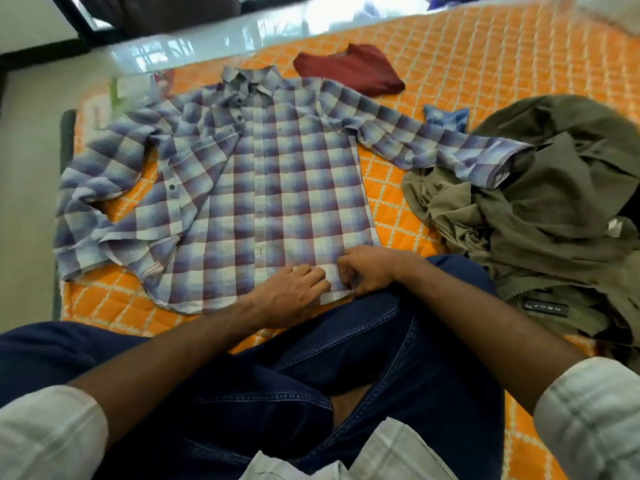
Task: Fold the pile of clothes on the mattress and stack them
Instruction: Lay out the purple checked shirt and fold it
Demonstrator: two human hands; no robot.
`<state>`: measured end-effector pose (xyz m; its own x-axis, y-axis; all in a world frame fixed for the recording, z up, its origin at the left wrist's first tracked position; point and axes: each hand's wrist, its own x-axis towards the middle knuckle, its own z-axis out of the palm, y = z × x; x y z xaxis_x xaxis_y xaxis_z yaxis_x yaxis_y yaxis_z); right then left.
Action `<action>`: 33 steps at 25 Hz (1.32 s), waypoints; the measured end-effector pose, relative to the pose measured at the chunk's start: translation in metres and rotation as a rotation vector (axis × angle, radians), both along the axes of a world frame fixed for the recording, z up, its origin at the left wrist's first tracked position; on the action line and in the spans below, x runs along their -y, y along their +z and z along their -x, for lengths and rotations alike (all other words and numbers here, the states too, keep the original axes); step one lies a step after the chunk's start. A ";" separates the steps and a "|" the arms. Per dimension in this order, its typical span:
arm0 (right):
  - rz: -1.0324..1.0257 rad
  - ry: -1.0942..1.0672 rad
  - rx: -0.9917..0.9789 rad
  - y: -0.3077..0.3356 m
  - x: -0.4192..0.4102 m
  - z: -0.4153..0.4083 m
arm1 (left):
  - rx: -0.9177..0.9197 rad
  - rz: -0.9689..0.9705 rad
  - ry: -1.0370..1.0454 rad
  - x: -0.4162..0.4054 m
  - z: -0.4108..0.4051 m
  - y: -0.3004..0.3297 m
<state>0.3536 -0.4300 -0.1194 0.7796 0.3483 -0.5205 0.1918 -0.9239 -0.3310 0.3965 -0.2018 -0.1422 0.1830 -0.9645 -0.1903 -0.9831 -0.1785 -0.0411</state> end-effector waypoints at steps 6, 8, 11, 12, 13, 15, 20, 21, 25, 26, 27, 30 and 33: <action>-0.163 -0.110 -0.126 -0.007 -0.014 -0.008 | -0.765 -0.181 0.350 -0.031 -0.020 0.019; -0.282 -0.222 -0.005 -0.010 -0.034 -0.014 | -0.640 -0.146 0.438 -0.059 -0.041 0.022; -0.360 -0.266 0.080 -0.022 -0.070 -0.021 | -0.260 0.005 0.676 -0.107 -0.078 0.023; -0.382 -0.266 0.067 -0.024 -0.081 -0.026 | -0.198 0.027 0.806 -0.121 -0.090 0.025; -0.408 -0.266 0.051 -0.025 -0.092 -0.030 | -0.183 0.016 0.963 -0.134 -0.099 0.028; -0.476 -0.273 0.027 -0.025 -0.112 -0.040 | -0.181 -0.067 1.190 -0.155 -0.111 0.033; -0.655 -0.362 0.041 -0.022 -0.152 -0.065 | -0.018 0.007 1.186 -0.175 -0.128 0.038; -0.677 -0.393 0.035 -0.019 -0.159 -0.070 | -0.010 0.023 1.162 -0.179 -0.135 0.042; -0.769 -0.539 -0.020 -0.005 -0.191 -0.100 | 0.133 0.010 1.016 -0.206 -0.160 0.046; -0.789 -0.564 -0.043 -0.003 -0.199 -0.108 | 0.160 0.011 0.981 -0.208 -0.163 0.040; -0.802 -0.589 -0.063 -0.002 -0.206 -0.116 | 0.163 0.041 0.954 -0.206 -0.165 0.033; -0.844 -0.669 -0.092 -0.003 -0.224 -0.136 | 0.150 0.182 0.945 -0.190 -0.173 0.021; -0.882 -0.768 -0.110 0.002 -0.235 -0.156 | 0.245 0.197 0.882 -0.184 -0.185 0.010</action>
<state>0.5099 -0.1955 -0.1178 0.9079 0.0799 -0.4115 -0.3854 -0.2272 -0.8944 0.5814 -0.0181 -0.1321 0.8771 -0.4692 0.1027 -0.4575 -0.8812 -0.1189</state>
